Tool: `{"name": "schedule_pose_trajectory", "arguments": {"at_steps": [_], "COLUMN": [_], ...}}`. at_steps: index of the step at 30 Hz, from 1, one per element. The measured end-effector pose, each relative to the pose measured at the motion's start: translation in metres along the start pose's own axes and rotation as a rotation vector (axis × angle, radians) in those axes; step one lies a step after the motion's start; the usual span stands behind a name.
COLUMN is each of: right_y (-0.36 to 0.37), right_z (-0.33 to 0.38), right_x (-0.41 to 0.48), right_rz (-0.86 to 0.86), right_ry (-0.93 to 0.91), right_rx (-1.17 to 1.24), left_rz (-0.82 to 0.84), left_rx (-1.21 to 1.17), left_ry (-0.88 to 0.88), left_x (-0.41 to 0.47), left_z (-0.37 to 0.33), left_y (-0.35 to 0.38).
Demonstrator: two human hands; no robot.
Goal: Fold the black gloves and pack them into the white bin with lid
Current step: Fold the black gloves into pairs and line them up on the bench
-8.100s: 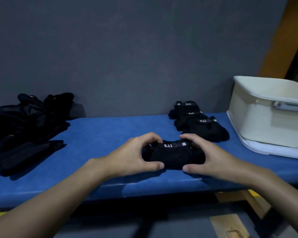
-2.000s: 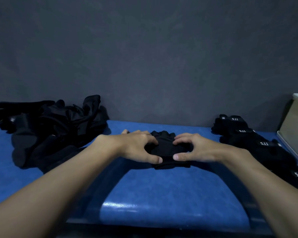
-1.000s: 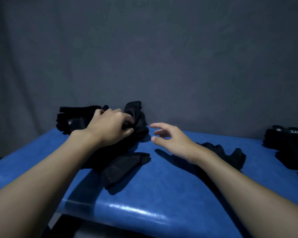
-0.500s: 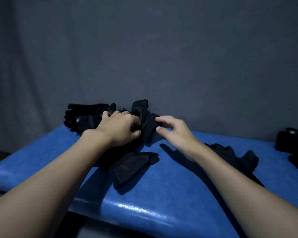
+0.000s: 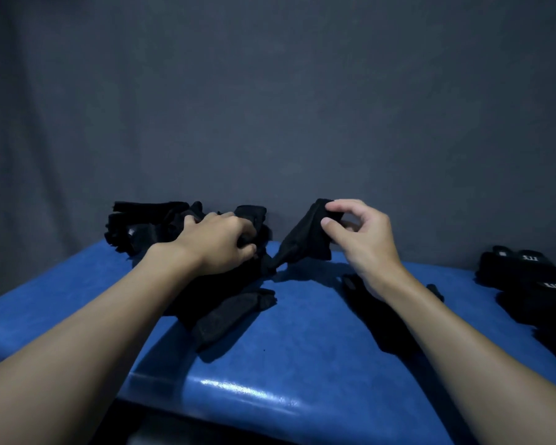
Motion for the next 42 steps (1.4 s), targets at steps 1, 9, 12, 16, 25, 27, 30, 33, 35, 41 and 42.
{"name": "schedule_pose_trajectory", "arguments": {"at_steps": [1, 9, 12, 16, 25, 27, 30, 33, 35, 41, 42], "right_y": [-0.007, -0.050, -0.061, -0.070, -0.093, -0.092, -0.086, -0.071, -0.062, -0.062, -0.064], "right_z": [0.000, 0.008, 0.010, 0.009, 0.001, 0.005, 0.008, 0.006, 0.005, 0.014, 0.016], "right_x": [-0.001, -0.011, -0.015, -0.024, -0.032, -0.034, -0.039, -0.045, -0.049, -0.045, -0.044], "right_rz": [-0.010, -0.046, -0.016, 0.042, 0.068, 0.056, 0.105, 0.264, 0.324, 0.135, 0.089], "right_ry": [0.013, 0.081, 0.111, 0.139, 0.088, -0.004, -0.057, -0.028, -0.061, -0.186, -0.193], "right_rx": [0.008, 0.048, 0.148, 0.176, -0.057, -0.229, -0.295, -0.290, -0.344, -0.343, -0.317], "left_rz": [-0.016, 0.020, 0.079, 0.102, 0.057, -0.015, -0.134, -0.221, -0.242, -0.060, -0.016], "left_rx": [-0.056, -0.657, -0.821, -0.975, -1.074, -1.102, -1.185, -1.283, -1.322, -1.422, -1.476], "left_ry": [0.011, 0.204, 0.229, 0.235, 0.171, 0.138, 0.021, -0.119, -0.170, -0.188, -0.178], "left_x": [0.002, 0.015, 0.019, 0.018, 0.018, 0.020, 0.023, 0.023, 0.022, 0.018, 0.017], "left_z": [-0.007, -0.079, -0.099, -0.117, -0.135, -0.135, -0.127, -0.118, -0.115, -0.128, -0.131], "left_y": [-0.003, 0.000, 0.006, 0.010, 0.009, 0.007, 0.002, -0.002, -0.004, 0.003, 0.004]}}
Point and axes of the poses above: each hand's wrist, its own x-axis towards the middle knuckle, its own y-axis out of the palm, z = x × y, the point moved 7 cm from there along x, towards the middle knuckle, and after that the axes turned 3 degrees about y, right-handed, at the moved point
